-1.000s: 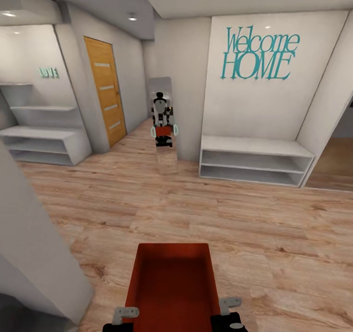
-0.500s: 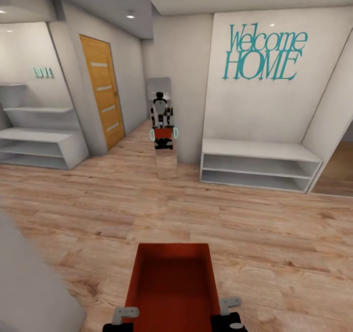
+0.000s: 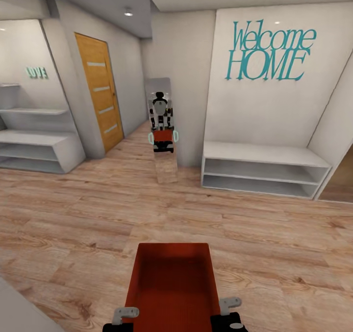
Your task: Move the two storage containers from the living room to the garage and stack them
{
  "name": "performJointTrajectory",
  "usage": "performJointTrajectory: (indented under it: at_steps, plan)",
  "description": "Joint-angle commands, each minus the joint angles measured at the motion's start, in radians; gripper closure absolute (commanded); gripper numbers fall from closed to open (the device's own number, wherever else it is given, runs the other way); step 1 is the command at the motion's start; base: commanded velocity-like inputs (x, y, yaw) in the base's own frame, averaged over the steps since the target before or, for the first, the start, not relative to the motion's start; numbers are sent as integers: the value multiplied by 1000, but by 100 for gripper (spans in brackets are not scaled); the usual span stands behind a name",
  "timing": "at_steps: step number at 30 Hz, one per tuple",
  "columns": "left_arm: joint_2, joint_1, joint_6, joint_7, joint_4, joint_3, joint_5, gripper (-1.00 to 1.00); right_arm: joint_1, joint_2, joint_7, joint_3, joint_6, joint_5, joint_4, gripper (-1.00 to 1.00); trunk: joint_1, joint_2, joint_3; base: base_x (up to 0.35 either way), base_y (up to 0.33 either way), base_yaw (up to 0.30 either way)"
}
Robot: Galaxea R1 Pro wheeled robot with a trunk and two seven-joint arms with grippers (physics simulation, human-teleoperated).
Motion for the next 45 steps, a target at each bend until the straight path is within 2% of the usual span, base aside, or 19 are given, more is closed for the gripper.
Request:
performJointTrajectory:
  at_steps: [1, 21, 45]
  plan:
    - [-2, -1, -3, -2, 3, -42, 12, 100, -1, 1, 1, 21, 4, -4, -3, 100, 1, -1, -1, 343, 0, 0]
    - [-2, -1, -3, -2, 3, -42, 12, 100, -1, 1, 1, 21, 5, -4, -3, 100, 1, -1, -9, 343, 0, 114]
    - [-2, -1, -3, -2, 3, -42, 12, 100, -1, 1, 1, 23, 5, -4, -3, 100, 1, -1, -14, 343, 0, 53]
